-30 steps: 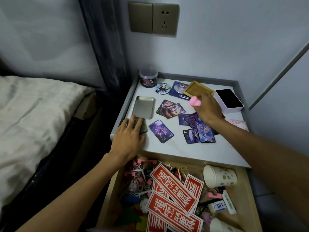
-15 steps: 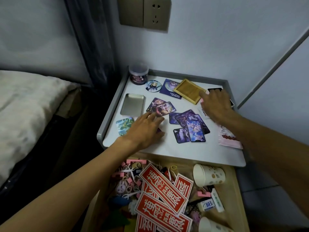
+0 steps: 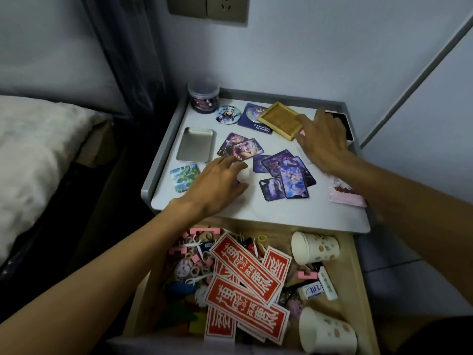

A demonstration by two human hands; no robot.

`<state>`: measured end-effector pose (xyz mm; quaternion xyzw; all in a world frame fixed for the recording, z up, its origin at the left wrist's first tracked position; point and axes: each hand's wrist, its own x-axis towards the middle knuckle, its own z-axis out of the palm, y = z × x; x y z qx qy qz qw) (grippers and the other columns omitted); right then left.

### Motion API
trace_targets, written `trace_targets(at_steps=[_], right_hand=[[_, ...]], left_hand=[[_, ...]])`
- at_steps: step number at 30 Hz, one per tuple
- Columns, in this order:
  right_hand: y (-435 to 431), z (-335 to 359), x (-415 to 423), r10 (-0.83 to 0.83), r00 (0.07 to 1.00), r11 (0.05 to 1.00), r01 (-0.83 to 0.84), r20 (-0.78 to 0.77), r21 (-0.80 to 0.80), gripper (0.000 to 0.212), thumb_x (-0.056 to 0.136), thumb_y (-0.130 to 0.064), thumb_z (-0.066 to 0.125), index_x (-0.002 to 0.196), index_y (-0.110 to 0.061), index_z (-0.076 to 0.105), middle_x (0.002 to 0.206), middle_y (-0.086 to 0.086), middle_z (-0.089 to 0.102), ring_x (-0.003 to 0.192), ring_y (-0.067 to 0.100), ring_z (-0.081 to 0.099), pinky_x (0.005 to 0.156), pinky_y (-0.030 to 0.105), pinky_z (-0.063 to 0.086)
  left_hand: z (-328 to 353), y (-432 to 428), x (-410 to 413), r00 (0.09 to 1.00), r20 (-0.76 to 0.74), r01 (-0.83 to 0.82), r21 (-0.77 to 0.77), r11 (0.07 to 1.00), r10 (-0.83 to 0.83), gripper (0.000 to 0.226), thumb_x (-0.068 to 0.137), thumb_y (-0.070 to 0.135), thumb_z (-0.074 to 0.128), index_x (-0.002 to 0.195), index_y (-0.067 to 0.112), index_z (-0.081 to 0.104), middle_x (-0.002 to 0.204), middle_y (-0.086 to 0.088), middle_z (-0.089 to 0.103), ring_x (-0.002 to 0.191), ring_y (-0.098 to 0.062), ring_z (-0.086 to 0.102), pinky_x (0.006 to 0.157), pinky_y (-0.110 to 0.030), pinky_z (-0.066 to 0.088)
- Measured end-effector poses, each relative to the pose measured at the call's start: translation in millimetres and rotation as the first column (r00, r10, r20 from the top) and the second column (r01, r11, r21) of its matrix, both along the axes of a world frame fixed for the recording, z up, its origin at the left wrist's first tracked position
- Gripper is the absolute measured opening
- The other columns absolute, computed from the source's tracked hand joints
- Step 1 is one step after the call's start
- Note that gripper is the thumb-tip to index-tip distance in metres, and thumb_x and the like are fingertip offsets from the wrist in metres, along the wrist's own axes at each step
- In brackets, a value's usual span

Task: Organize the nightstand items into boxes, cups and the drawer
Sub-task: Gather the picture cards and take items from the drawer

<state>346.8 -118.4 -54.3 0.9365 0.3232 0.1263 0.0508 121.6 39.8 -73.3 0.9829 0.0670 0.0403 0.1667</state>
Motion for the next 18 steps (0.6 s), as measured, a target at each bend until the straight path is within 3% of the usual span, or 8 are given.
trace_targets(at_steps=[2, 4, 7, 10, 12, 14, 16, 18], right_hand=[[-4.2, 10.0, -38.4, 0.058, 0.997, 0.991, -0.051, -0.058, 0.124, 0.033, 0.097, -0.025, 0.055, 0.128, -0.016, 0.058, 0.119, 0.018, 0.057, 0.099, 0.035, 0.058, 0.080, 0.041, 0.046], [-15.1, 18.2, -85.4, 0.199, 0.962, 0.953, -0.146, -0.186, 0.266, 0.025, 0.095, -0.020, 0.059, 0.119, -0.017, 0.065, 0.118, 0.009, 0.064, 0.095, 0.028, 0.062, 0.077, 0.038, 0.052], [-43.9, 26.1, -168.1, 0.409, 0.792, 0.902, -0.275, -0.453, 0.334, 0.021, 0.094, -0.018, 0.062, 0.112, -0.023, 0.069, 0.100, -0.002, 0.069, 0.083, 0.013, 0.063, 0.073, 0.033, 0.055], [-74.2, 0.9, -218.2, 0.283, 0.700, 0.953, -0.280, -0.656, 0.112, 0.022, 0.090, -0.040, 0.067, 0.108, -0.027, 0.066, 0.093, -0.009, 0.067, 0.082, 0.010, 0.064, 0.070, 0.030, 0.052], [-93.2, -26.4, -231.1, 0.088, 0.654, 0.989, -0.149, -0.751, -0.015, 0.038, 0.085, -0.055, 0.067, 0.109, -0.027, 0.060, 0.101, -0.008, 0.068, 0.085, 0.012, 0.065, 0.076, 0.034, 0.055], [-104.7, -52.5, -235.5, -0.040, 0.574, 0.999, 0.006, -0.818, -0.044, 0.052, 0.083, -0.057, 0.069, 0.123, -0.027, 0.053, 0.111, -0.006, 0.068, 0.088, 0.012, 0.065, 0.084, 0.036, 0.055], [-110.0, -76.3, -241.7, -0.083, 0.503, 0.991, 0.136, -0.860, -0.016, 0.078, 0.080, -0.058, 0.071, 0.141, -0.025, 0.035, 0.126, -0.004, 0.064, 0.094, 0.013, 0.065, 0.090, 0.037, 0.053], [-108.7, -94.5, -247.4, -0.089, 0.504, 0.979, 0.202, -0.859, 0.018, 0.094, 0.077, -0.062, 0.071, 0.147, -0.025, 0.022, 0.137, -0.002, 0.056, 0.111, 0.019, 0.063, 0.095, 0.043, 0.052]], left_hand=[[7.1, -9.0, -15.3, 0.999, 0.039, -0.008, -0.043, 0.999, 0.010, 0.046, 0.098, 0.033, 0.058, 0.140, 0.015, 0.051, 0.146, -0.011, 0.049, 0.133, -0.028, 0.045, 0.107, -0.047, 0.043], [14.2, -17.0, -34.8, 0.994, 0.105, 0.009, -0.076, 0.997, -0.001, 0.035, 0.098, 0.029, 0.058, 0.131, 0.016, 0.057, 0.129, -0.008, 0.060, 0.111, -0.023, 0.057, 0.091, -0.042, 0.052], [21.4, -31.7, -71.7, 0.995, 0.056, 0.087, -0.108, 0.990, -0.081, 0.027, 0.097, 0.029, 0.058, 0.123, 0.020, 0.060, 0.111, 0.000, 0.067, 0.088, -0.011, 0.061, 0.075, -0.024, 0.048], [11.4, -50.1, -101.7, 0.956, -0.206, 0.213, 0.009, 0.977, -0.207, 0.050, 0.093, 0.042, 0.062, 0.138, 0.026, 0.048, 0.132, 0.001, 0.060, 0.113, -0.018, 0.060, 0.084, -0.027, 0.045], [-3.7, -62.6, -119.4, 0.877, -0.443, 0.239, 0.071, 0.968, -0.184, 0.082, 0.085, 0.057, 0.066, 0.152, 0.029, 0.027, 0.156, -0.004, 0.036, 0.140, -0.026, 0.038, 0.108, -0.042, 0.037], [-20.8, -71.2, -131.8, 0.815, -0.577, 0.139, 0.103, 0.985, -0.055, 0.105, 0.078, 0.065, 0.069, 0.156, 0.029, 0.009, 0.163, -0.011, 0.014, 0.149, -0.034, 0.018, 0.118, -0.051, 0.022], [-32.1, -79.8, -139.2, 0.829, -0.551, 0.000, 0.168, 0.986, 0.094, 0.104, 0.078, 0.063, 0.071, 0.154, 0.023, 0.011, 0.157, -0.019, 0.023, 0.143, -0.039, 0.029, 0.114, -0.049, 0.031], [-37.6, -85.5, -141.9, 0.860, -0.481, -0.103, 0.161, 0.982, 0.169, 0.087, 0.085, 0.055, 0.067, 0.147, 0.017, 0.019, 0.142, -0.016, 0.045, 0.126, -0.033, 0.052, 0.099, -0.041, 0.046]])
